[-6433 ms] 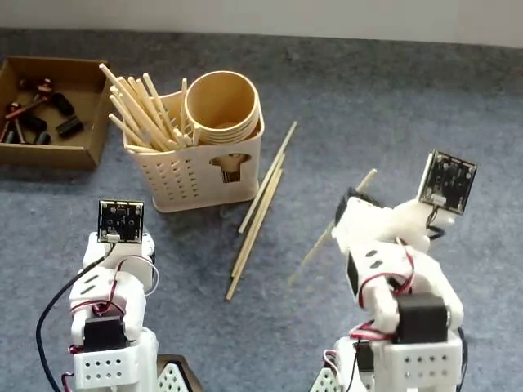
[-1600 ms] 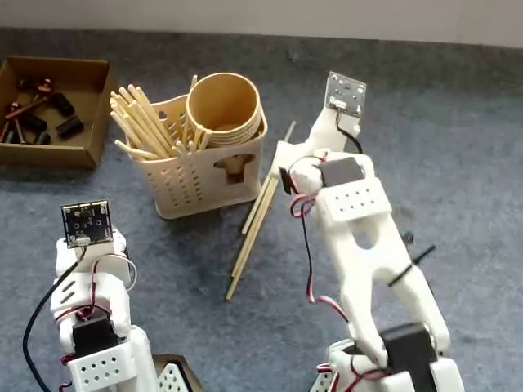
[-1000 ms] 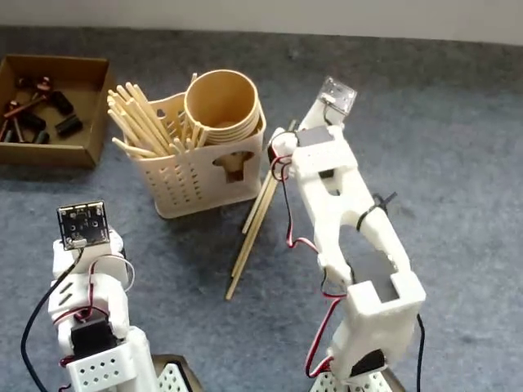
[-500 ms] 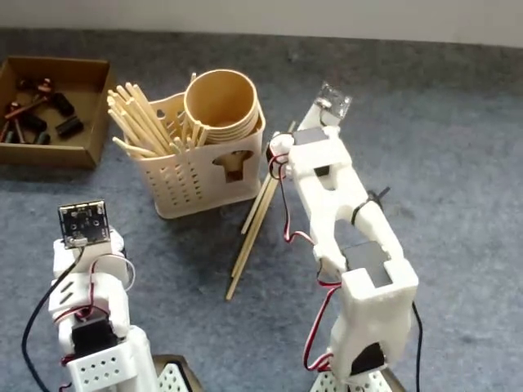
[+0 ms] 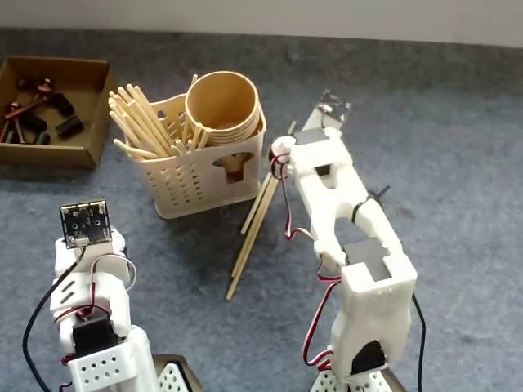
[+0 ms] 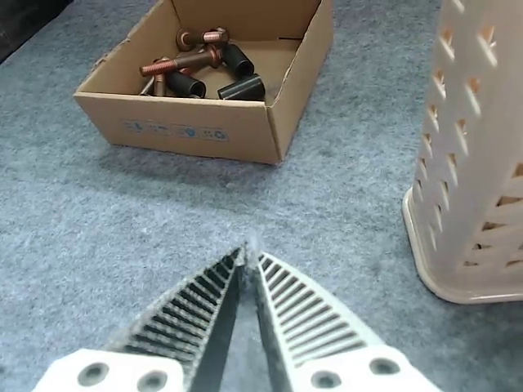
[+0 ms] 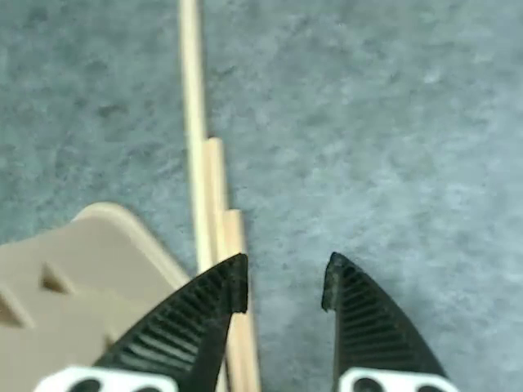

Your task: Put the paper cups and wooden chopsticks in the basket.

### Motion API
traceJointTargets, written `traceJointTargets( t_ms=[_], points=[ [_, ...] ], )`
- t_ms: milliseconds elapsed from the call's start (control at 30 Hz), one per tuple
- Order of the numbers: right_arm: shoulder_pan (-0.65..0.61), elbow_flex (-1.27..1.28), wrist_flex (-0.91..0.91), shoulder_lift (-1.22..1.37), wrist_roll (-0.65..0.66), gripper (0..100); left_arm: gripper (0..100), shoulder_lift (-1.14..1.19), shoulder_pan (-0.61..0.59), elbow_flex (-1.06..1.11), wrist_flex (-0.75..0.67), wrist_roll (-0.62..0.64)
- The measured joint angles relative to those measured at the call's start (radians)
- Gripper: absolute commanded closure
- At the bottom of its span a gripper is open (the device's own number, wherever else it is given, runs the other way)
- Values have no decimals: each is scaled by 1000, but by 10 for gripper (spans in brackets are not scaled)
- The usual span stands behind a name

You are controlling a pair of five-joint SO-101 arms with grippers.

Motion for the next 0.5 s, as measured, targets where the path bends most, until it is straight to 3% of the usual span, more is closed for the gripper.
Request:
traceJointTargets(
  t_ms=[333, 500],
  points=[
    [101, -6, 181, -44, 6, 846, 906, 0, 169, -117, 95, 14],
    [103, 18, 216, -195, 109, 846, 896, -2, 281, -203, 170, 14]
  ],
)
